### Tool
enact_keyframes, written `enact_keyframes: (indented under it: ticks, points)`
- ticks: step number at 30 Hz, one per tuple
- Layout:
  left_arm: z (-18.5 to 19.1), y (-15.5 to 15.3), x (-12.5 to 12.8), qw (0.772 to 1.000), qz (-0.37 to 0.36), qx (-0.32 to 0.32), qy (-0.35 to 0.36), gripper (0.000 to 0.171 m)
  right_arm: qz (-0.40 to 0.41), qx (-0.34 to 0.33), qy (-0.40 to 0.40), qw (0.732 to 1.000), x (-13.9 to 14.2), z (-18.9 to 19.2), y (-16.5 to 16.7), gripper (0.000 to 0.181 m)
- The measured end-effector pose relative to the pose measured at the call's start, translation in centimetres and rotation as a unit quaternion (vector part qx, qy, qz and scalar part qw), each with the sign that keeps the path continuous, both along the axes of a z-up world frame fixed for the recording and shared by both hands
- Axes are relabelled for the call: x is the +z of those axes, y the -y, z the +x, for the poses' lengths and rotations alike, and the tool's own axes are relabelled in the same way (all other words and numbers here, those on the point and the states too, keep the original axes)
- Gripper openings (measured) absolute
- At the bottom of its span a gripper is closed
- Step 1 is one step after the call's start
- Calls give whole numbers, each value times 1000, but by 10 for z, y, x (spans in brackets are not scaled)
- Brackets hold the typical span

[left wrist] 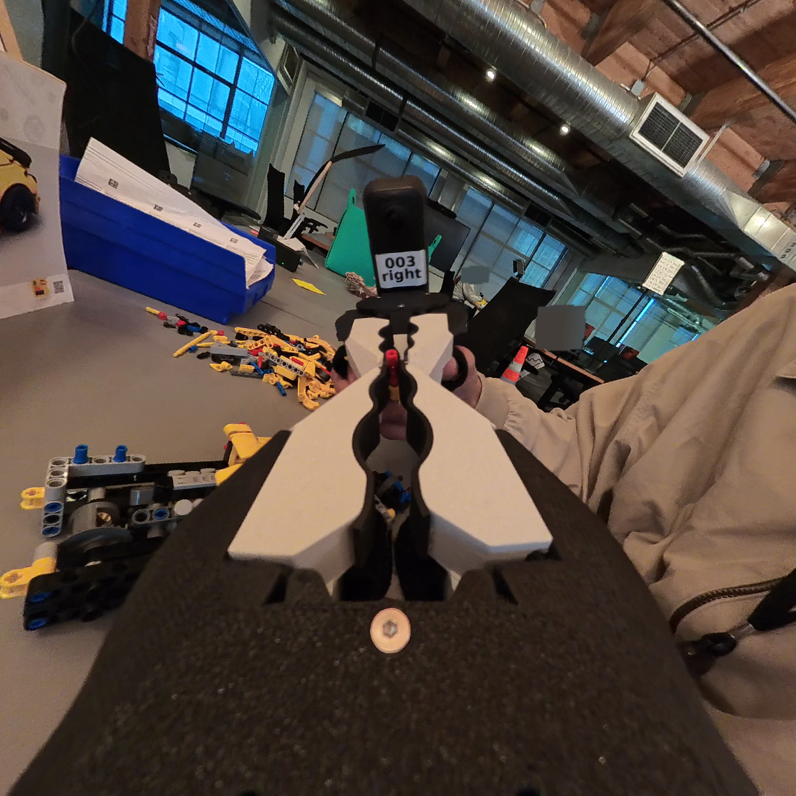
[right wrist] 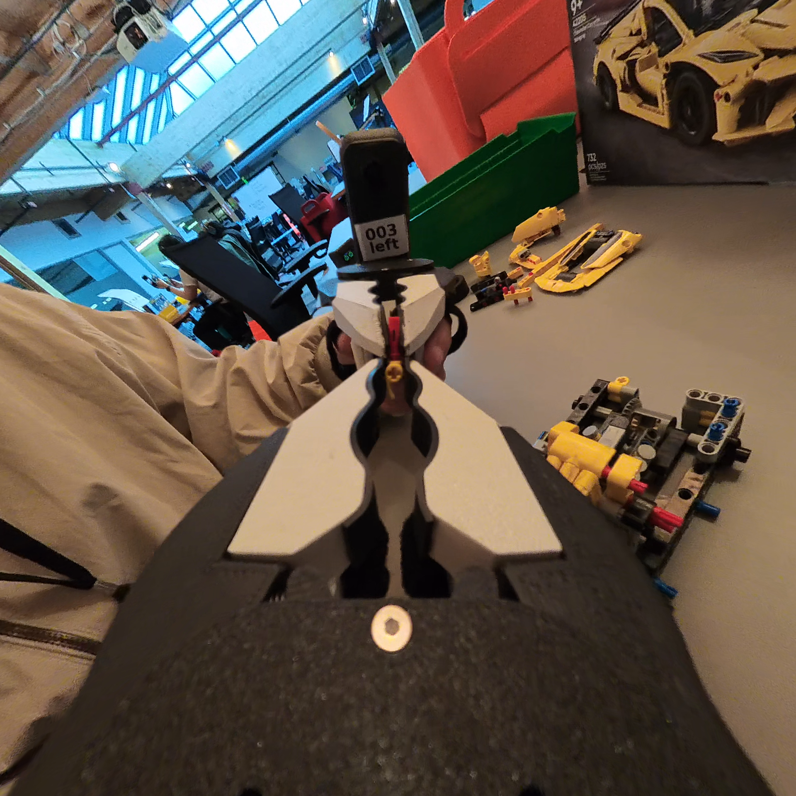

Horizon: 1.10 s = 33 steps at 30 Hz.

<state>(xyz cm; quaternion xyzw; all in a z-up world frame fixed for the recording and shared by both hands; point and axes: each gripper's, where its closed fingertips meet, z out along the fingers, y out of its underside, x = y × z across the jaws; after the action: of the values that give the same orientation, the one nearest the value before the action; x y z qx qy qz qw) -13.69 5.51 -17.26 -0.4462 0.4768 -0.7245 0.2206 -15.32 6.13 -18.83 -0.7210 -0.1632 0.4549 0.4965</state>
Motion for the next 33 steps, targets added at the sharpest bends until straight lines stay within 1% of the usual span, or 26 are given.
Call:
enact_keyframes:
  ticks: [3, 4, 5, 6, 7, 8, 9, 10, 11, 12, 13, 14, 15, 17, 18, 19, 20, 21, 23, 24, 26, 27, 28, 29, 31, 33]
  points:
    - [1, 0, 0, 1000, 0, 5, 1, 4, 8, 0, 12, 1000, -1, 1, 1, 6]
    - [1, -5, 5, 1000, -10, 21, 14, 4, 9, 3, 20, 1000, -2, 1, 2, 6]
    - [-2, -20, 19, 997, -47, 50, 45, 4, -9, 18, 66, 998, -17, -1, 6, 6]
    - [-11, -40, 36, 989, -102, 68, 82, 4, -28, 27, 120, 992, -39, -5, 8, 6]
    - [-21, -57, 47, 983, -135, 75, 104, 3, -32, 39, 119, 992, -46, -13, 11, 6]
    - [-27, -66, 49, 983, -125, 86, 107, 3, -37, 45, 106, 993, -44, -17, 13, 6]
    - [-29, -67, 45, 986, -90, 99, 96, 4, -33, 44, 101, 993, -40, -16, 12, 6]
    - [-30, -63, 41, 989, -63, 101, 88, 4, -23, 36, 92, 995, -32, -11, 10, 6]
    - [-30, -57, 41, 991, -60, 89, 85, 4, -22, 19, 83, 996, -25, -1, 6, 6]
    - [-28, -52, 41, 991, -74, 75, 78, 4, -28, -7, 85, 996, -21, 16, 1, 6]
    - [-23, -50, 38, 992, -85, 73, 66, 4, -38, -49, 102, 993, -22, 40, -4, 6]
    - [-17, -48, 31, 992, -88, 73, 50, 4, -56, -109, 145, 982, -29, 75, -9, 6]
    - [-12, -45, 23, 993, -89, 66, 33, 4, -84, -174, 205, 959, -42, 117, -8, 6]
    - [-4, -44, 8, 993, -102, 59, 0, 4, -149, -281, 312, 895, -68, 199, 12, 6]
    - [-1, -44, 5, 992, -112, 57, -5, 4, -181, -309, 346, 867, -79, 227, 26, 6]
    - [0, -42, 4, 991, -122, 49, -7, 4, -209, -316, 370, 848, -90, 246, 41, 7]
    - [2, -41, 3, 991, -129, 40, -10, 4, -225, -320, 387, 835, -97, 258, 51, 14]
    - [3, -40, 2, 990, -135, 37, -12, 4, -220, -321, 395, 832, -98, 263, 54, 23]
    - [5, -38, 0, 989, -146, 34, -15, 4, -169, -311, 397, 847, -87, 251, 46, 30]
    - [6, -37, -2, 988, -146, 34, -20, 4, -128, -301, 391, 860, -75, 234, 36, 32]
    - [9, -38, -6, 989, -140, 46, -28, 4, -46, -273, 369, 887, -49, 188, 13, 32]
    - [10, -40, -7, 989, -138, 53, -30, 4, -11, -257, 345, 902, -37, 158, 2, 32]
    - [11, -42, -9, 988, -134, 65, -31, 4, 13, -230, 315, 921, -29, 124, -7, 33]
    - [12, -45, -9, 988, -126, 80, -29, 4, 27, -212, 296, 931, -26, 95, -15, 35]
    - [11, -49, -7, 989, -110, 101, -14, 4, 25, -211, 300, 930, -31, 61, -26, 32]
    - [11, -46, -7, 990, -95, 101, -16, 4, 41, -232, 285, 929, -29, 42, -33, 21]
